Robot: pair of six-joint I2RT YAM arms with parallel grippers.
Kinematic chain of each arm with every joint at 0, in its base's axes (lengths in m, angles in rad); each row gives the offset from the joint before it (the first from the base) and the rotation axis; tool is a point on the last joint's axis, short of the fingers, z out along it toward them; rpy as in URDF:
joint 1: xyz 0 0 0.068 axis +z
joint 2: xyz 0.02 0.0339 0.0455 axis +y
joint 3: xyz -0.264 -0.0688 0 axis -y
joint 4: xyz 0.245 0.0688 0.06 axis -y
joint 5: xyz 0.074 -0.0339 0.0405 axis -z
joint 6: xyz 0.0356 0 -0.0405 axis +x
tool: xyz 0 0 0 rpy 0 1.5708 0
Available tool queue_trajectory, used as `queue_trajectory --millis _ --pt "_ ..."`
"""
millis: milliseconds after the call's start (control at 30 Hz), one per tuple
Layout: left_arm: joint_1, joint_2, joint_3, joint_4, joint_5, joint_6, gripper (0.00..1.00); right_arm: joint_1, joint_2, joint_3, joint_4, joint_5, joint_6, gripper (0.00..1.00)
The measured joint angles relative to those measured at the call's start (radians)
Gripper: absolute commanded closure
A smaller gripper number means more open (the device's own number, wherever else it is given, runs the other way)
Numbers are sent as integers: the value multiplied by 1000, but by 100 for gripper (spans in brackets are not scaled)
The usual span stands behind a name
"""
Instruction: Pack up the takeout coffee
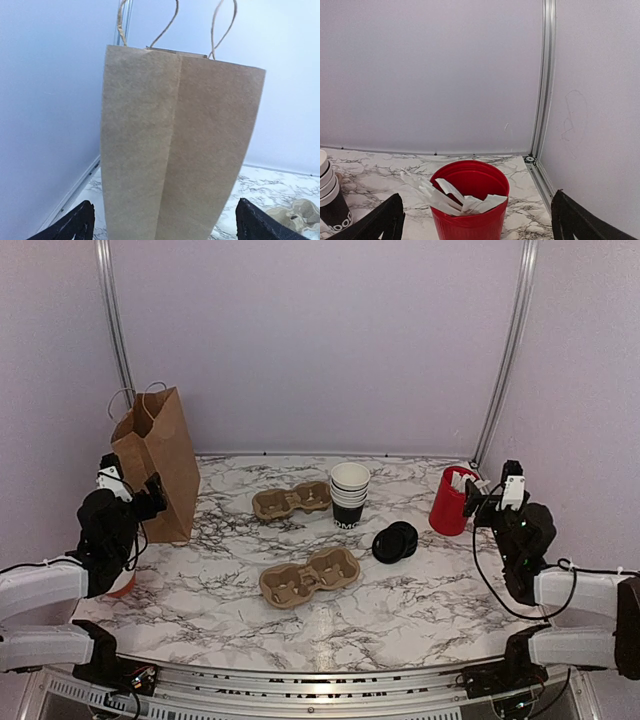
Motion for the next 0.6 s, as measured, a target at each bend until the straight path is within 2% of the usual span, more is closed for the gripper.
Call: queue_trajectory --millis 67,200,400,500,600 --pt "-28 -45 3 -84 14 -51 1 47 -53 11 -65 10 16 0" --pt "-106 -97 9 -240 63 -136 1 214 -180 53 -311 90 50 0" --pt "-343 -44 85 -422 73 -187 1 519 -191 169 -597 267 84 0" --pt "-436 40 193 -509 74 -195 1 570 -148 245 -726 346 158 0" --pt "-466 121 332 -624 74 -240 1 568 -164 284 -856 432 248 0"
